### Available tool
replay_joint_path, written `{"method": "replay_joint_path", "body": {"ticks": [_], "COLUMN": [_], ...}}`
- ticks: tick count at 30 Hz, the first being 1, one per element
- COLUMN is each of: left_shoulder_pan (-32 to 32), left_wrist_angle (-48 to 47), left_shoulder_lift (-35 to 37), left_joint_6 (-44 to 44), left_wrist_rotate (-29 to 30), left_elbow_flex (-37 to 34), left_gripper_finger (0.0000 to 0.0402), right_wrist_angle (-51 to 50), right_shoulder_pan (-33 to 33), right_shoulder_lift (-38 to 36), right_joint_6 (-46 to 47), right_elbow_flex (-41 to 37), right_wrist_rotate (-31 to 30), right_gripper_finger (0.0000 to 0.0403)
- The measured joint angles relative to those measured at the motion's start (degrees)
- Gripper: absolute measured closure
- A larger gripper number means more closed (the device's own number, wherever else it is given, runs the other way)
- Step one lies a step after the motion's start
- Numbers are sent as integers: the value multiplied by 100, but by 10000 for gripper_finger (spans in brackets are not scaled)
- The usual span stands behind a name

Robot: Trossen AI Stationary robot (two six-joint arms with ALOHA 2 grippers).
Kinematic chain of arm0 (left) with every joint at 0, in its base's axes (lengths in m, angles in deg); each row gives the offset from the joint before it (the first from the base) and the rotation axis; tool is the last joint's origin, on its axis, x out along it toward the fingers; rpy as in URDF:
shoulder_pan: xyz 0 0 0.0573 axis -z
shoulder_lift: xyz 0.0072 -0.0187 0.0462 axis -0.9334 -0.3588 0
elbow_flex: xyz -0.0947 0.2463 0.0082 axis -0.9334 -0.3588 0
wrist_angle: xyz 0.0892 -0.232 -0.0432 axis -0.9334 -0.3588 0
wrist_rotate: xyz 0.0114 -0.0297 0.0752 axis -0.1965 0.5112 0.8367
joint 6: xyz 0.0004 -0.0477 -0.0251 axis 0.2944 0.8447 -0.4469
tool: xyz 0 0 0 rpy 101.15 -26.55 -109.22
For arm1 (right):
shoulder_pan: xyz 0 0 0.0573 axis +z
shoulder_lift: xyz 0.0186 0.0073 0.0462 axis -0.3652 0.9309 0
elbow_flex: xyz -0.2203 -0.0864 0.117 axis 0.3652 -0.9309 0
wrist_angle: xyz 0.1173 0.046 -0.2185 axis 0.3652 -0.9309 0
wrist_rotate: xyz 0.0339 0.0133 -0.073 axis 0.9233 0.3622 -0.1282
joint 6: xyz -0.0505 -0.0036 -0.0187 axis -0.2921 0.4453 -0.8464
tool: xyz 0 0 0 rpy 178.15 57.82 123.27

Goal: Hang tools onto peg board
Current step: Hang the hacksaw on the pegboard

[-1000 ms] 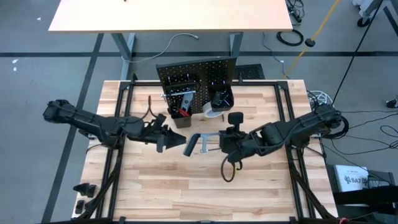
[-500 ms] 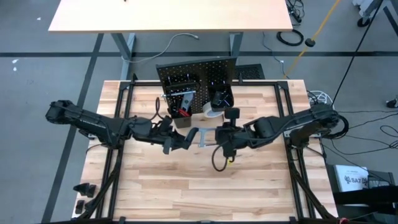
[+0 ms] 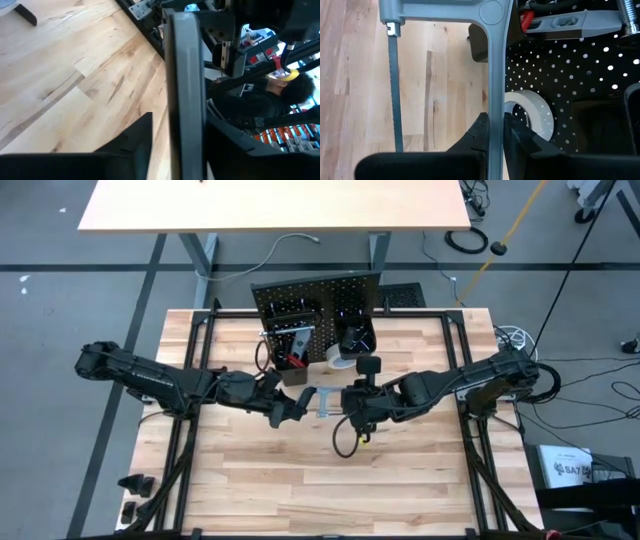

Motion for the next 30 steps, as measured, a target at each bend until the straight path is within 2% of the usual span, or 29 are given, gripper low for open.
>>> {"method": "replay_joint_path", "body": {"ticks": [6, 12, 25, 30], "left_shoulder_pan": [0, 0, 5, -46], "left_wrist_angle": [4, 7, 53, 11], "left_shoulder_lift": [-20, -22, 32, 108], "left_joint_6": [-301, -425, -688, -1010], "left_wrist_rotate": [-12, 31, 99, 187], "left_elbow_flex": [0, 0, 0, 0], "left_gripper_finger": [331, 331, 331, 331], "right_wrist_angle": [-12, -12, -91, -340], "right_shoulder_pan": [0, 0, 174, 305], "right_shoulder_lift": [-2, -2, -146, -299], "right_joint_6": [0, 42, 209, 452], "right_elbow_flex": [0, 0, 20, 457], "right_wrist_rotate": [-30, -21, 41, 215], "right_gripper_finger": [382, 373, 263, 221]}}
